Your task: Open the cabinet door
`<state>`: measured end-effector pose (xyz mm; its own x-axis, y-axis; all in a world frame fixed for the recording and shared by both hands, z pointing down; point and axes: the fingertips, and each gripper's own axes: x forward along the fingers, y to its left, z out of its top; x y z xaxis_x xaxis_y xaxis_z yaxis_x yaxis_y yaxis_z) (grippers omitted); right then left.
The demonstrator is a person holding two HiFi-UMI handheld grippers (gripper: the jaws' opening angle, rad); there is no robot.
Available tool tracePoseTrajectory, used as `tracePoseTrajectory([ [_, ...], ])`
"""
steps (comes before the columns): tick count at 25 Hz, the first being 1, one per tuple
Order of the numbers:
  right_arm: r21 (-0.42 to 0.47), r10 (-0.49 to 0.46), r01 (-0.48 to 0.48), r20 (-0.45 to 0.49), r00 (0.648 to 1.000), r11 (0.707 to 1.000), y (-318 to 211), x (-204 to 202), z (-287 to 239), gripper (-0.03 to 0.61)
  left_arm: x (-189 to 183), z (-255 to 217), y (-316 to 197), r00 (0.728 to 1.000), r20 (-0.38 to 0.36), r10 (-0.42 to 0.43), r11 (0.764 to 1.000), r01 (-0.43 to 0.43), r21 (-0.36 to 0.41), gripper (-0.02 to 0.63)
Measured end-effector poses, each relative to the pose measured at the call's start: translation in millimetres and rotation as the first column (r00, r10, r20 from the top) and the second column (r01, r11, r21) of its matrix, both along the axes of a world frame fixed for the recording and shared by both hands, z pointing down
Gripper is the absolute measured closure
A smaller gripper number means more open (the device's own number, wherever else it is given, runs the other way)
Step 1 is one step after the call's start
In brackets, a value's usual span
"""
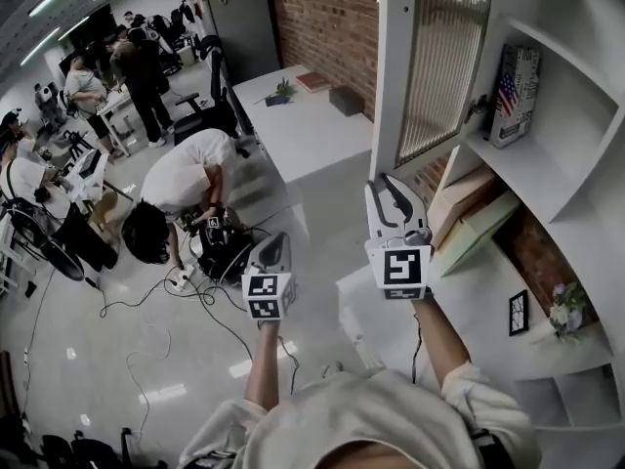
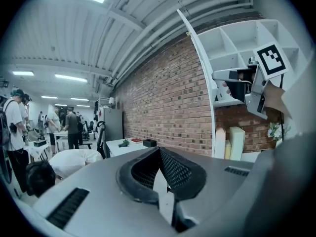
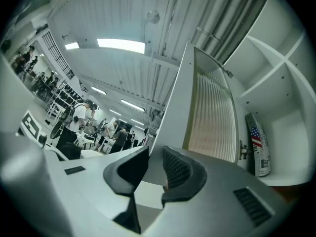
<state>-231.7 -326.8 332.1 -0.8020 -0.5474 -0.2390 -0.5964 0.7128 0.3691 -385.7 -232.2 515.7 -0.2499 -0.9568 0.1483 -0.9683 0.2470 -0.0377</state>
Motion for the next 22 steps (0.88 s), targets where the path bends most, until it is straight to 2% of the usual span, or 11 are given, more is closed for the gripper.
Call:
tracePoseTrajectory([
  [6, -0.012, 0.011, -0.011, -0.024, 1.000, 1.000, -19, -35, -3, 0.472, -32, -5, 25, 0.997, 0.001, -0.071, 0.997, 0.071, 0.002, 0.588],
  [11, -0.007, 0.035, -0.035, 0.007, 0.999, 0.999, -26, -41, -3, 0.472, -50, -3, 39, 0.992, 0.001, -0.123, 0.992, 0.123, -0.001, 0.588],
  [15, -0.010, 0.026, -0.026, 0.020, 0.999, 1.000, -29, -38, -2, 0.471, -50, 0, 36, 0.992, -0.001, -0.125, 0.992, 0.125, -0.006, 0.588],
  [22, -0.004, -0.047, 0.047, 0.008, 0.999, 0.999, -21, -34, 1, 0.477, -35, 2, 19, 0.997, -0.002, -0.081, 0.997, 0.081, -0.011, 0.588],
])
